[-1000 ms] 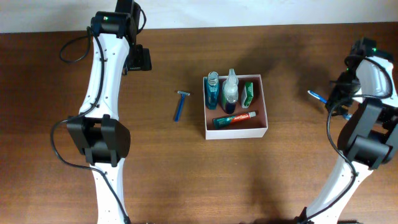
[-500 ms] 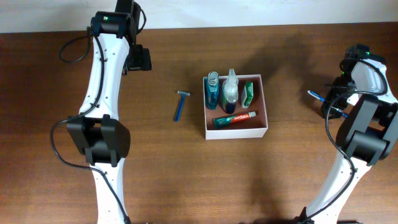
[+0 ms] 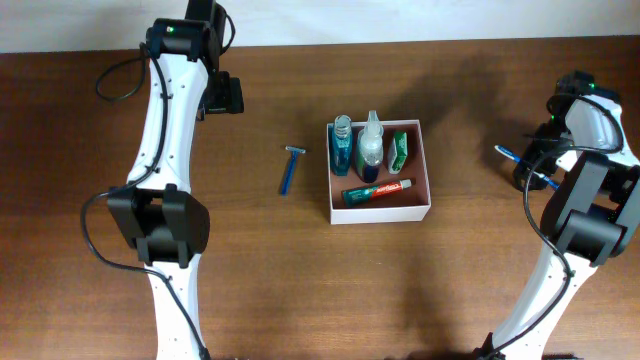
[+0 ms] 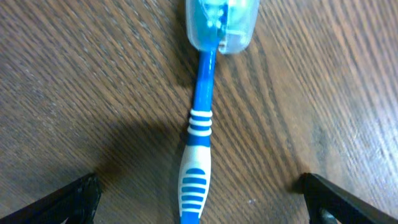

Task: Pack container
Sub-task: 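Lower the right gripper onto the toothbrush handle and close it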

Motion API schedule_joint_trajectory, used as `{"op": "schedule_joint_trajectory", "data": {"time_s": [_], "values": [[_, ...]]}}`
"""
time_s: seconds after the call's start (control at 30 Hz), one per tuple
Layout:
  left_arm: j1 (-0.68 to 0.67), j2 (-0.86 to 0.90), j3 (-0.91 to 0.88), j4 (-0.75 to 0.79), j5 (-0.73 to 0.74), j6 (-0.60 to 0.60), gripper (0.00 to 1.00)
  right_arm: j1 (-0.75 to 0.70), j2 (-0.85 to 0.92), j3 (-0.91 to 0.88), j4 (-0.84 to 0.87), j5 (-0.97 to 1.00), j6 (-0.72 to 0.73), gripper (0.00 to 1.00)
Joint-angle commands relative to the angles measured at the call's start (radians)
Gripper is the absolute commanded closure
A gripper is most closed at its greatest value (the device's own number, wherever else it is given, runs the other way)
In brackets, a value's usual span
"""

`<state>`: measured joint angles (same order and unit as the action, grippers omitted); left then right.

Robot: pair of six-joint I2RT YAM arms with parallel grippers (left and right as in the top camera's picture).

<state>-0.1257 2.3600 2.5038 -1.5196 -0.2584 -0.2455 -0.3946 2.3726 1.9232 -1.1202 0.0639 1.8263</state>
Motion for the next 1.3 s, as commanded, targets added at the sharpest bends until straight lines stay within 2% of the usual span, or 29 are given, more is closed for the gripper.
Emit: {"op": "schedule_joint_trajectory", "data": {"time_s": [0.0,0.23,0.43,0.53,0.7,0.87,1.27], "values": [[0.004,-0.010,-0.002,0.007,0.008,0.012,0.01,0.007,0.055,-0.011,0.003,-0.084,0.076,0.00],[0.004,-0.010,-0.002,0.009,0.008,0.012,0.01,0.007,0.055,-0.011,-0.009,-0.076,0.075,0.03],[0.004,-0.010,-0.002,0.010,0.008,0.012,0.01,0.007,0.056,-0.011,-0.047,-0.051,0.075,0.21],[0.004,-0.010,-0.002,0.010,0.008,0.012,0.01,0.007,0.056,-0.011,-0.066,-0.036,0.075,0.36],[0.004,-0.010,-0.002,0.009,0.008,0.012,0.01,0.005,0.056,-0.011,-0.073,-0.016,0.075,0.50],[0.004,-0.010,-0.002,0.009,0.008,0.012,0.01,0.003,0.056,-0.011,-0.079,0.024,0.074,0.69],[0.004,-0.010,-0.002,0.009,0.008,0.012,0.01,0.000,0.056,-0.011,-0.080,0.027,0.067,0.83]]}}
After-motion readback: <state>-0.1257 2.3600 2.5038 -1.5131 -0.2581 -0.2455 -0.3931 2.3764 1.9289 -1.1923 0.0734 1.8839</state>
